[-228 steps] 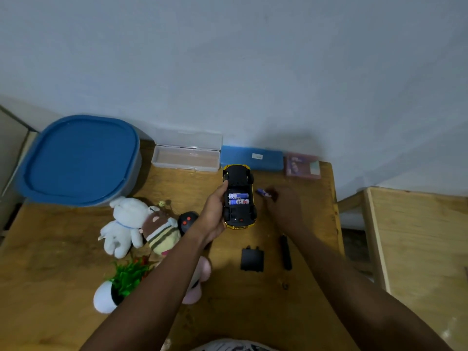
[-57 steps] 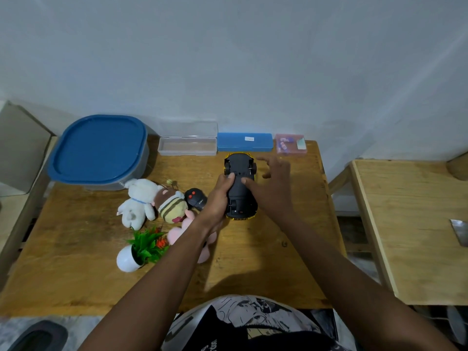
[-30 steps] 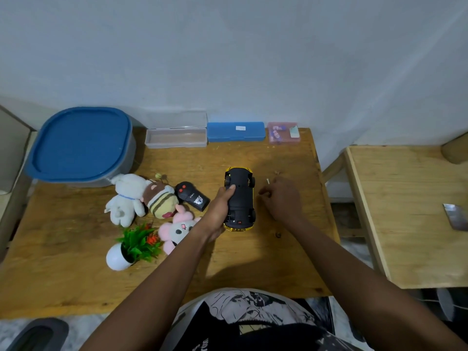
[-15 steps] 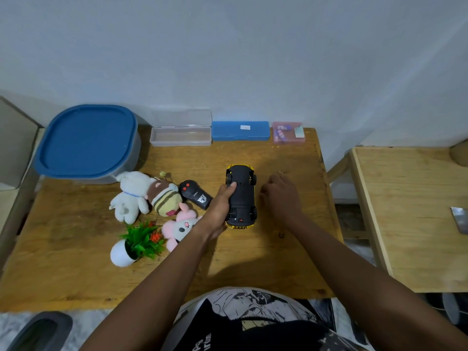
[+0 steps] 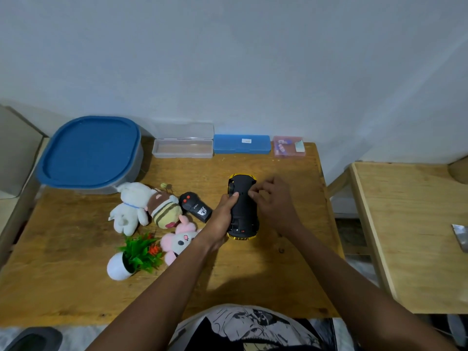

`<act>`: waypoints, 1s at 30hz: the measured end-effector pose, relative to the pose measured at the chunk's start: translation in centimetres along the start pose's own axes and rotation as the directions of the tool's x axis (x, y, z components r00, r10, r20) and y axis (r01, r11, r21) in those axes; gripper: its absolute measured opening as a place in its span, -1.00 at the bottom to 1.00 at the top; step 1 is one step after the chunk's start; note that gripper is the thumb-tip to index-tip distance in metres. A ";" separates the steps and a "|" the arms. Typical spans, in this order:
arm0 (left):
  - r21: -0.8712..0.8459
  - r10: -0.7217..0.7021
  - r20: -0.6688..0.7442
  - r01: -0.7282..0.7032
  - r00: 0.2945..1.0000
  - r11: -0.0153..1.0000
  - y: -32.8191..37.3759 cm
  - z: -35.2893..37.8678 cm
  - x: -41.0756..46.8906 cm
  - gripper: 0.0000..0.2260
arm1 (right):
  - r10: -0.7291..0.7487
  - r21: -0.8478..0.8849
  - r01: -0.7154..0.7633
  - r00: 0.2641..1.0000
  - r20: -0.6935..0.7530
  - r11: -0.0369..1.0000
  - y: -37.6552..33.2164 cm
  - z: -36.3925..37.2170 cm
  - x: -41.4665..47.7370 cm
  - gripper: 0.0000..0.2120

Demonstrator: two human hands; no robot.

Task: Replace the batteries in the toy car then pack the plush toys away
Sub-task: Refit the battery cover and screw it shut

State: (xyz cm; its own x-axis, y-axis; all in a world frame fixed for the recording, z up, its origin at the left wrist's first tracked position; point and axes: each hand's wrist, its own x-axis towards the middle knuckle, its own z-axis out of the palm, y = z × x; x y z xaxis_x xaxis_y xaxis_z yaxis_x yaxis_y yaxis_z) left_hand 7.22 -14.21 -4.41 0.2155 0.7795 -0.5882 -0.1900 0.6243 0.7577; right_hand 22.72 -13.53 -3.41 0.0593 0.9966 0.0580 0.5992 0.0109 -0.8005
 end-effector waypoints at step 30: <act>-0.140 0.059 0.014 -0.057 0.998 0.989 1.1 0.5 -0.2 -0.74 | -0.127 -0.057 0.122 0.987 -0.097 0.991 -1.3 0.0 0.6 -0.88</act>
State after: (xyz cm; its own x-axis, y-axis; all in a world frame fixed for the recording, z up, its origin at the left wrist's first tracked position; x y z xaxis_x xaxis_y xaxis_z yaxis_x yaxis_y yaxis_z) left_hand 7.39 -13.66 -3.30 0.2175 0.8144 -0.5381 -0.3342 0.5801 0.7428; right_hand 21.97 -12.93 -2.35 0.0597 0.9743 0.2170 0.6468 0.1278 -0.7518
